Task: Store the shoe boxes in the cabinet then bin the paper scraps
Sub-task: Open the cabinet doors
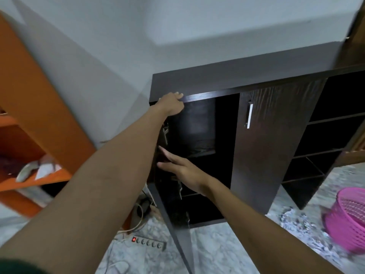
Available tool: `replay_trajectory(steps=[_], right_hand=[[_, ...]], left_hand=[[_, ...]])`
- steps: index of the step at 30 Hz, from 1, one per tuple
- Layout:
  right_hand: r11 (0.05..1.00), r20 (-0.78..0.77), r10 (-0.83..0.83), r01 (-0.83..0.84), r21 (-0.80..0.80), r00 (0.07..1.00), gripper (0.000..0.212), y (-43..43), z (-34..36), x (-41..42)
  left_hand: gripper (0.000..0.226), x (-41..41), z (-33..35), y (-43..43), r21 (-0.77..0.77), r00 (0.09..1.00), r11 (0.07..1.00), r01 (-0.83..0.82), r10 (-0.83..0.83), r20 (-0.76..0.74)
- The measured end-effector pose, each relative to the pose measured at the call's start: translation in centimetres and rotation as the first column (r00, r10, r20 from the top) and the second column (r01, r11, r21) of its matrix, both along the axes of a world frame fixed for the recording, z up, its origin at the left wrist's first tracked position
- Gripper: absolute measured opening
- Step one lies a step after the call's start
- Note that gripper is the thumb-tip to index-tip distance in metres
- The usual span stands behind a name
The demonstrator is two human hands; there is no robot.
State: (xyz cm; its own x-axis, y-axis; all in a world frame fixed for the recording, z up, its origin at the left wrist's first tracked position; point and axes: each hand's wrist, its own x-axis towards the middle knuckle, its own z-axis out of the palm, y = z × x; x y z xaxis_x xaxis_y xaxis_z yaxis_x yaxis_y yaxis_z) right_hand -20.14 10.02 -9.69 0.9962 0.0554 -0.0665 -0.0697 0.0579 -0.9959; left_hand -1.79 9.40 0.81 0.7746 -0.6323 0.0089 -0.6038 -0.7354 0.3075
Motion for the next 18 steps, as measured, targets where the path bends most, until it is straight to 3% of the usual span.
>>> replay_trajectory(steps=[5,10,12,14,16,18], right_hand=[[0.990,0.038,0.089,-0.084,-0.113,0.995,0.082,1.2,-0.7,2.1],[0.958,0.049,0.097,-0.080,-0.276,0.994,0.053,-2.0,-1.1,2.3],[0.952,0.072,-0.040,0.060,-0.302,0.997,0.035,-5.2,-1.3,1.7],[0.889,0.149,-0.277,0.312,-0.335,0.949,0.025,-9.0,-2.1,1.6],[0.715,0.242,-0.528,0.580,-0.391,0.814,0.024,-13.2,-2.8,1.9],[0.526,0.306,-0.680,0.734,-0.430,0.666,0.028,-17.1,-2.8,2.2]], left_hand=[[0.054,0.2,-0.1,0.1,-0.032,1.000,0.999,-0.002,0.002,-0.001],[0.052,0.5,0.1,-1.0,0.013,0.995,1.000,0.018,-0.019,0.093],[0.051,0.8,-0.1,-1.8,-0.006,0.991,1.000,0.031,-0.029,0.133],[0.048,1.3,-0.5,-3.0,-0.033,0.986,0.997,0.063,-0.057,0.155],[0.045,2.0,-0.6,-4.9,-0.059,0.981,0.993,0.098,-0.087,0.176],[0.044,2.4,-0.6,-7.0,-0.076,0.976,0.987,0.142,-0.126,0.176]])
